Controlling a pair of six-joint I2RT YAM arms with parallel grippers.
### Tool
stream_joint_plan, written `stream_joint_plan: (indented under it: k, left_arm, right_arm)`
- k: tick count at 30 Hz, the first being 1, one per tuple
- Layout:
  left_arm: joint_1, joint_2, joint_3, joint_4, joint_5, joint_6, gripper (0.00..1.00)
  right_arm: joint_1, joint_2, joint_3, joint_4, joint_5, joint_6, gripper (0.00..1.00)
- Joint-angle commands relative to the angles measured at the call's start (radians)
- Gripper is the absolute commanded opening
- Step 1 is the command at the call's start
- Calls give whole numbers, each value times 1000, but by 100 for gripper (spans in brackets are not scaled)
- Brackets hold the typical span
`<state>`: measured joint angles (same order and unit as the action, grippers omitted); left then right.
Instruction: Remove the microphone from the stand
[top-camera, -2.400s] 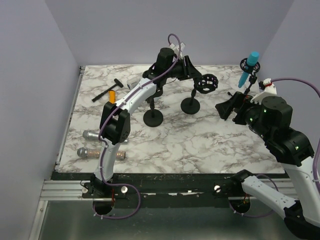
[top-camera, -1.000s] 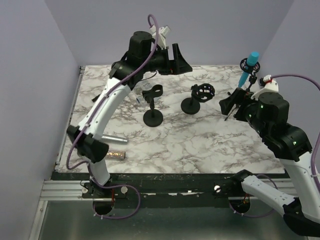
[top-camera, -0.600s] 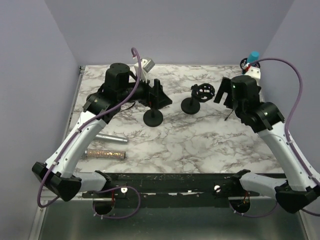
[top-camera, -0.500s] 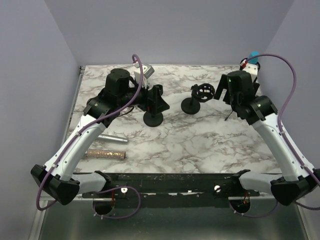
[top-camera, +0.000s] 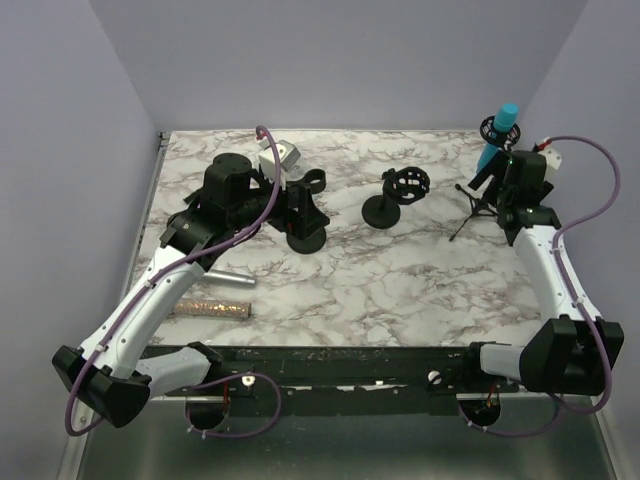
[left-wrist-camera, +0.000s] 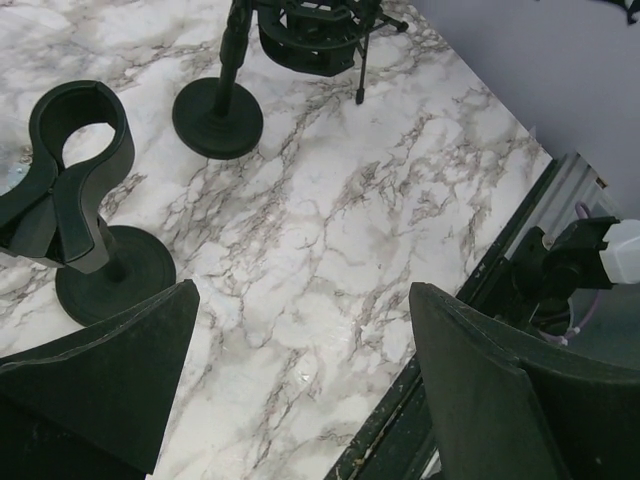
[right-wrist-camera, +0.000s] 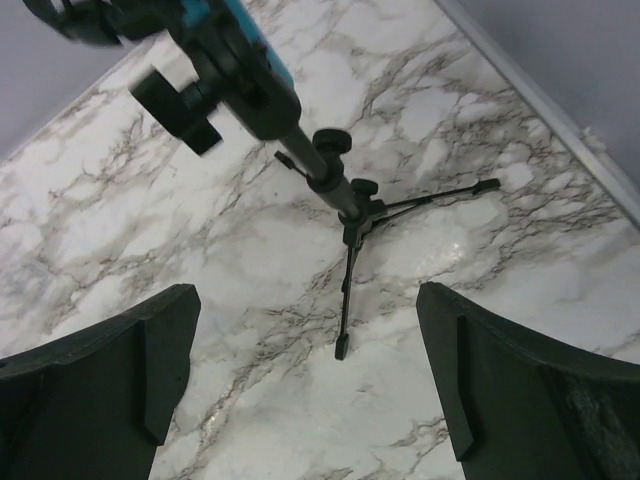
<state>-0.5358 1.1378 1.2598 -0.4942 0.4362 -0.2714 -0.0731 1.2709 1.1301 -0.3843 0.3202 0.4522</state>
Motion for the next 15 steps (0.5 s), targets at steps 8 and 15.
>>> stream_joint_plan:
  k: [8, 15]
  left_arm:
    - [4, -19, -28, 49, -56, 12, 89]
    - [4, -18, -32, 48, -71, 19, 89]
  right_arm:
    - [-87, 40, -319, 665, -207, 9, 100]
    - [-97, 157, -322, 780, -257, -44, 97]
